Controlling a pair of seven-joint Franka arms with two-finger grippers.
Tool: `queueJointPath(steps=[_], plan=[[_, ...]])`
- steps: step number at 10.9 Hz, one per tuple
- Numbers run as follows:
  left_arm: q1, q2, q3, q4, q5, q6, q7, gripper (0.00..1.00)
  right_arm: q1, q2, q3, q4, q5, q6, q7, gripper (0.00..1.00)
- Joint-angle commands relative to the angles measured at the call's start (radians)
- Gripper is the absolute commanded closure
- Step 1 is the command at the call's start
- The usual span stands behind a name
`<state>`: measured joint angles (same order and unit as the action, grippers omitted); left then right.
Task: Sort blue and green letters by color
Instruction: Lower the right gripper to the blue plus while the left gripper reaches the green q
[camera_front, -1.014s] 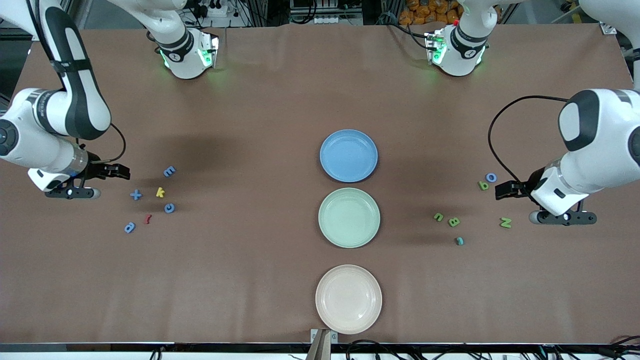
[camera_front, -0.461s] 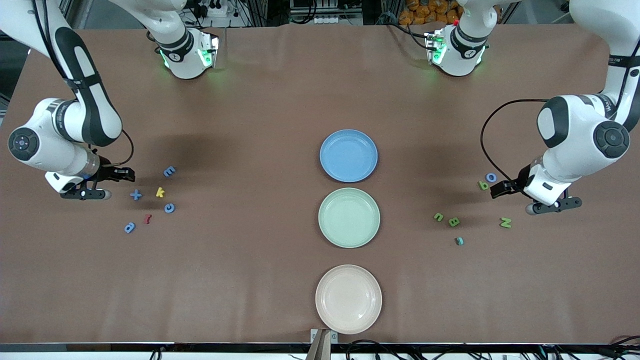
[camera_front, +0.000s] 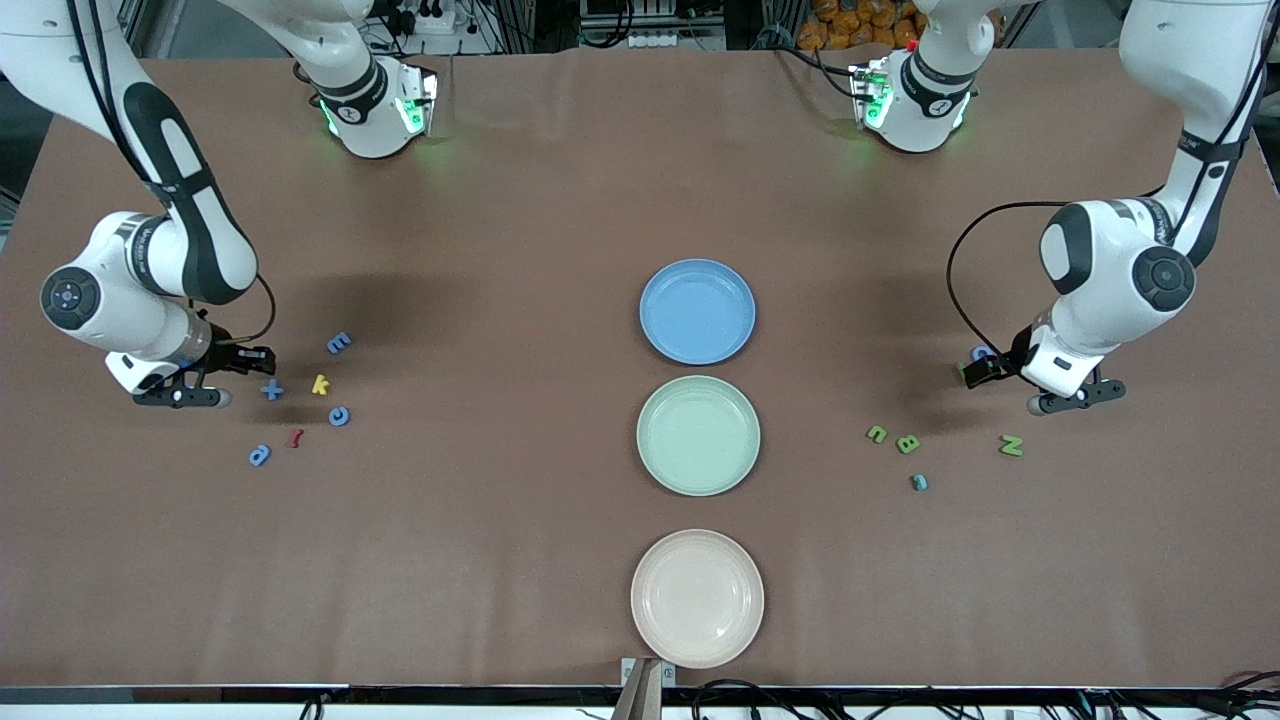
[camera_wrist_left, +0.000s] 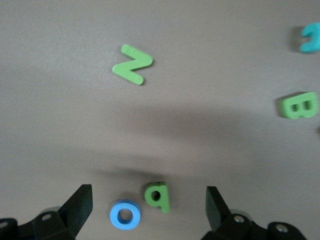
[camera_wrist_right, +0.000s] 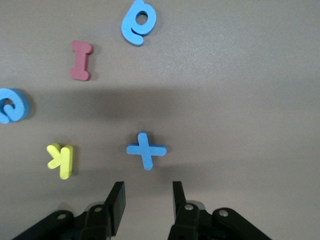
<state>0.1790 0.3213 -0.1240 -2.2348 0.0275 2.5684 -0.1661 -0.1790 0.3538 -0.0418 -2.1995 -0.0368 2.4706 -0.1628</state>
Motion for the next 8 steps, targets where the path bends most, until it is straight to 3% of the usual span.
queueJointPath(steps=[1, 4, 8], plan=[[0.031, 0.07, -0.003, -0.003, 0.054, 0.071, -0.033, 0.0, -0.017, 0.023, 0.002, -0.008, -0.008, 0.039, -0.009, 0.57], [0.02, 0.148, -0.005, 0.0, 0.054, 0.172, -0.053, 0.0, -0.016, 0.045, 0.002, -0.008, -0.006, 0.067, 0.0, 0.6], [0.002, 0.15, -0.005, -0.011, 0.054, 0.184, -0.104, 0.0, -0.013, 0.065, 0.002, -0.008, 0.001, 0.082, 0.005, 0.6]])
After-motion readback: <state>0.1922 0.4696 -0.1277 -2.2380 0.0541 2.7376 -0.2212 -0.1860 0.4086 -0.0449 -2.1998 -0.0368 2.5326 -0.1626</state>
